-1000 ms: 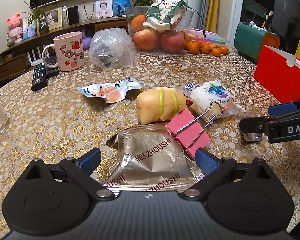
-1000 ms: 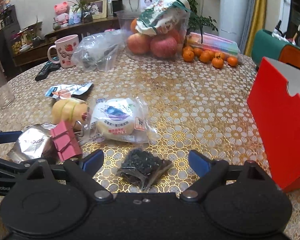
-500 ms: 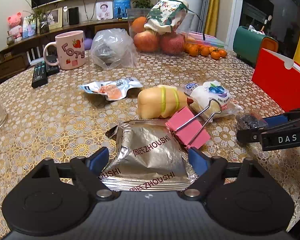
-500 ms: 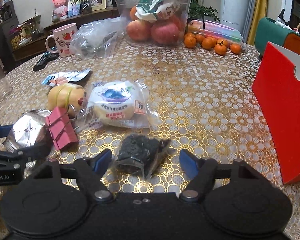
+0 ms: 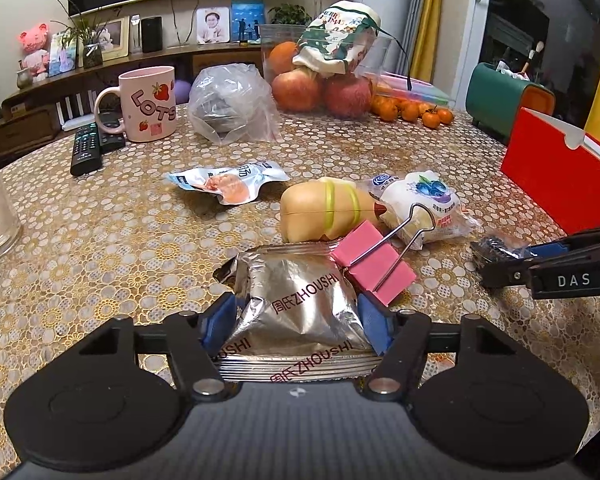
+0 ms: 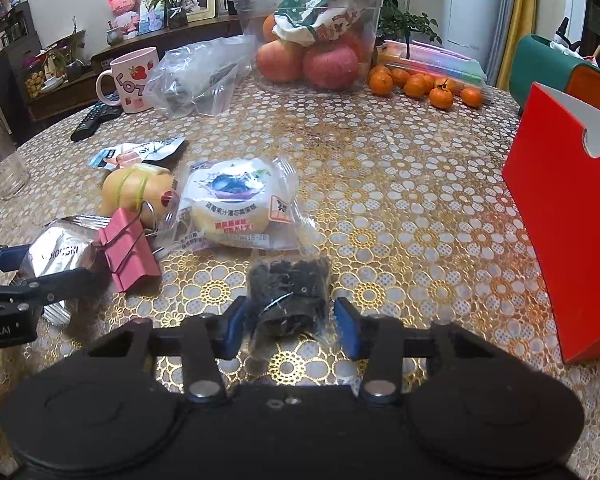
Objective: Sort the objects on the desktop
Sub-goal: 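Grasp the silver snack packet with the left gripper while the right grasps the black bag, then carry the silver packet and black bag with both grippers over the shoebox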
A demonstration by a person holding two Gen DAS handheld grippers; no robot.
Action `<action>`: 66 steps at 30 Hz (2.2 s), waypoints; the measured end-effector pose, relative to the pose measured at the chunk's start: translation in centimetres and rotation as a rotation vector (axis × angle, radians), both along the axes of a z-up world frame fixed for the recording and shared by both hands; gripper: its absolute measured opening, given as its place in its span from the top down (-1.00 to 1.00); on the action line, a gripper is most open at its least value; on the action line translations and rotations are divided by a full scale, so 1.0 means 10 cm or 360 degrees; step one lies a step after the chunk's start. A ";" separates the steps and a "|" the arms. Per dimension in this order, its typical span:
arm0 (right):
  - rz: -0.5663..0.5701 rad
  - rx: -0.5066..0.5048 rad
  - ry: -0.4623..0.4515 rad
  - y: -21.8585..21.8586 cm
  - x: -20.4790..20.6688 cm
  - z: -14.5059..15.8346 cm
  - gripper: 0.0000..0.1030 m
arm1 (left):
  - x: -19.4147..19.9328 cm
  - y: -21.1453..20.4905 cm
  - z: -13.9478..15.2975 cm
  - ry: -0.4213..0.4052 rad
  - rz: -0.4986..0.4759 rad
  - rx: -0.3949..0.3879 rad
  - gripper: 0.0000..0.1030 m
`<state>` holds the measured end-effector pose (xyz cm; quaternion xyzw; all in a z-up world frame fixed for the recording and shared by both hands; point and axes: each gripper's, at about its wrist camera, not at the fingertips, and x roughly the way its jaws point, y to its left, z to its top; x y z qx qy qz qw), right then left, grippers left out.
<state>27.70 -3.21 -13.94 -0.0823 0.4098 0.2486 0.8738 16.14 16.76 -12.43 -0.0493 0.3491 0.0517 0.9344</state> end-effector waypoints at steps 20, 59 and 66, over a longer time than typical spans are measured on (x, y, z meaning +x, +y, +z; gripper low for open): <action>-0.0009 0.0070 0.0068 -0.37 -0.23 0.12 0.32 | -0.31 -0.03 0.10 -0.0023 0.0144 -0.0131 0.07; -0.0044 0.0289 0.0070 -1.40 -0.50 0.40 0.35 | -0.63 -0.69 0.65 -0.0143 0.0183 -0.0291 0.15; -0.0066 0.0348 0.0017 -1.58 -0.50 0.57 0.36 | -0.55 -0.91 0.80 -0.0177 0.0105 -0.0303 0.15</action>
